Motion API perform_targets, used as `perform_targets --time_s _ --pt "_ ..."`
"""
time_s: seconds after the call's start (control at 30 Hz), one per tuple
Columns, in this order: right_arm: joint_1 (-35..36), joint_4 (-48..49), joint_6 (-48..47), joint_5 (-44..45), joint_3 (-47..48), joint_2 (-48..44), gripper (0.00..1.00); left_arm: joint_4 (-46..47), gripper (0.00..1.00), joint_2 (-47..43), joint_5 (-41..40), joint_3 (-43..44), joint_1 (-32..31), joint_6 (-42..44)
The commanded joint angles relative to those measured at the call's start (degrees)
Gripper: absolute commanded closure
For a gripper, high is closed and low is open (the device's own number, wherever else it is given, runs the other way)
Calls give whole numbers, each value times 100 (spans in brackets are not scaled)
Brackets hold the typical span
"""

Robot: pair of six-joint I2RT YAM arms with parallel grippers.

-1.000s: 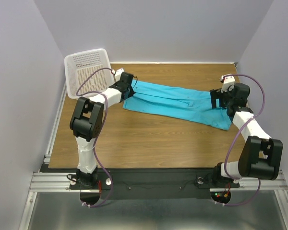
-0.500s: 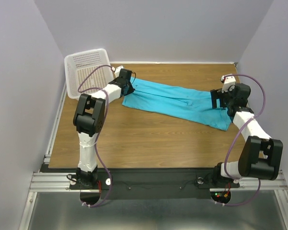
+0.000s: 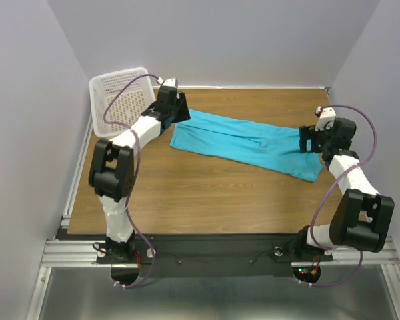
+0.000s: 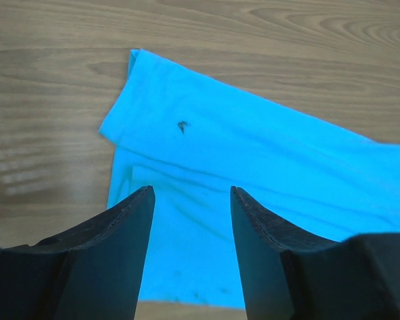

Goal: Fold and stack the t-shirts
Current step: Fold the tshirt

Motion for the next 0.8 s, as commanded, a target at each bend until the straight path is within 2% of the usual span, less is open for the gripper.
perform_targets --time_s 0.0,0.03,0.13,0.23,0.33,0.43,0.77 --pt "-714 -954 180 -735 408 311 3 748 35 -1744 282 -1037 -49 651" --pt "-820 -1095 197 -868 461 390 4 872 34 -1993 273 -1762 -49 651" --pt "-1146 -1614 355 -940 637 628 6 1206 33 -2818 211 -2994 -49 529" --pt "-1226 -1712 549 -843 690 847 7 1373 32 -3313 202 -3834 -49 370" --pt "-1235 -1721 865 -606 839 1295 7 1531 30 -3420 211 -4107 -41 89" --pt "-1235 -1861 980 -762 989 1681 10 1821 30 -3270 70 -4265 -32 -78" --pt "-1235 -1940 997 -913 752 1683 10 2332 31 -2234 27 -3915 -23 -272"
